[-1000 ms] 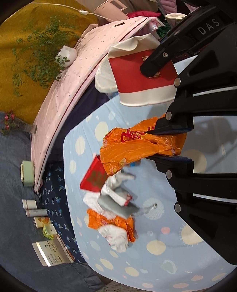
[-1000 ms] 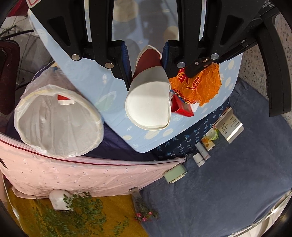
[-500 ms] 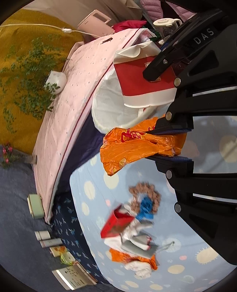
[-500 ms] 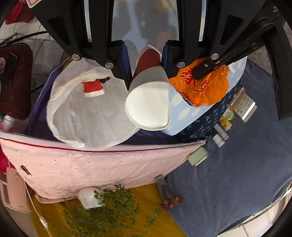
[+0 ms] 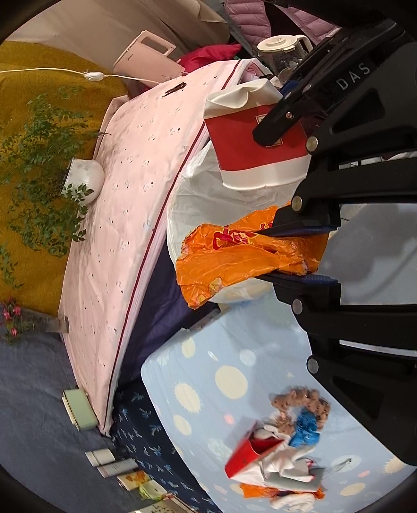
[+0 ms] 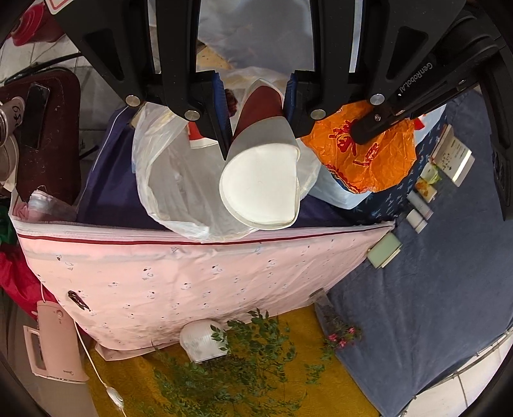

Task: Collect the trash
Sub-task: 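Carry bag and cup over the wastebasket and open both tools to drop them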

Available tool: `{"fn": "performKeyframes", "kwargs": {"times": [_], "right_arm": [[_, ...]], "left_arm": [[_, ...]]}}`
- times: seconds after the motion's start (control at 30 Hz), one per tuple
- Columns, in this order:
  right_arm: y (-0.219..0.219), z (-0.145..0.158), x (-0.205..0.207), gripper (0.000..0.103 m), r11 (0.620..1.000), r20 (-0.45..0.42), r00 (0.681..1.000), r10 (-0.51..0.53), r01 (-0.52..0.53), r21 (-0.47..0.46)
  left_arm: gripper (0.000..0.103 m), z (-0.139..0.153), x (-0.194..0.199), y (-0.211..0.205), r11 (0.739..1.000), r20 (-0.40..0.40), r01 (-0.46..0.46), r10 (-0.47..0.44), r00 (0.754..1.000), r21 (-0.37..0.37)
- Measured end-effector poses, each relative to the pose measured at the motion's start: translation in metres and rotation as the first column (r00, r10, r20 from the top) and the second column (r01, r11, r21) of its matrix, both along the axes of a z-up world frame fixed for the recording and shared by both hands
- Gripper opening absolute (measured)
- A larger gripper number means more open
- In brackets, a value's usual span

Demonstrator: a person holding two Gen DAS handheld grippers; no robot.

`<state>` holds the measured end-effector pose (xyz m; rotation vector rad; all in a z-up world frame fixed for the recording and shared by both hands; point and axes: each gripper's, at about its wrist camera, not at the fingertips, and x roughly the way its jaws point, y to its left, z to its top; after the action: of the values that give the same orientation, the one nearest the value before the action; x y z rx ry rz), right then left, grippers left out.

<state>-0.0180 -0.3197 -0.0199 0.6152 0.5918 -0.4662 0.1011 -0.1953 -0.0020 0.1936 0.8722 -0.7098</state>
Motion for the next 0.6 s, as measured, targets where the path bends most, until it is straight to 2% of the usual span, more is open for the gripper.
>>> {"fn": "performKeyframes", "kwargs": {"times": [0.23,0.33,0.47,0.6], "right_arm": [[-0.020,-0.007,0.016,0.028,1.000,-0.013,1.000,-0.013,0.013,-0.007],[-0.024,-0.009,0.023,0.030,1.000,-0.020,1.000,-0.008,0.008,-0.009],[-0.022,-0.011,0.027,0.033,1.000,-0.027,1.000,-0.008,0.008,-0.009],[-0.019,-0.011,0.026,0.038,1.000,-0.029,1.000,-0.013,0.012,-0.018]], "left_arm": [[0.019,-0.008,0.014,-0.018,1.000,-0.023,0.017,-0.017,1.000,-0.003],[0.027,-0.014,0.022,-0.022,1.000,-0.064,0.017,-0.018,0.998,-0.010],[0.041,-0.016,0.027,-0.019,1.000,-0.059,-0.013,0.013,0.998,-0.009],[0.043,-0.017,0.030,-0.016,1.000,-0.056,-0.023,0.023,0.998,-0.002]]}}
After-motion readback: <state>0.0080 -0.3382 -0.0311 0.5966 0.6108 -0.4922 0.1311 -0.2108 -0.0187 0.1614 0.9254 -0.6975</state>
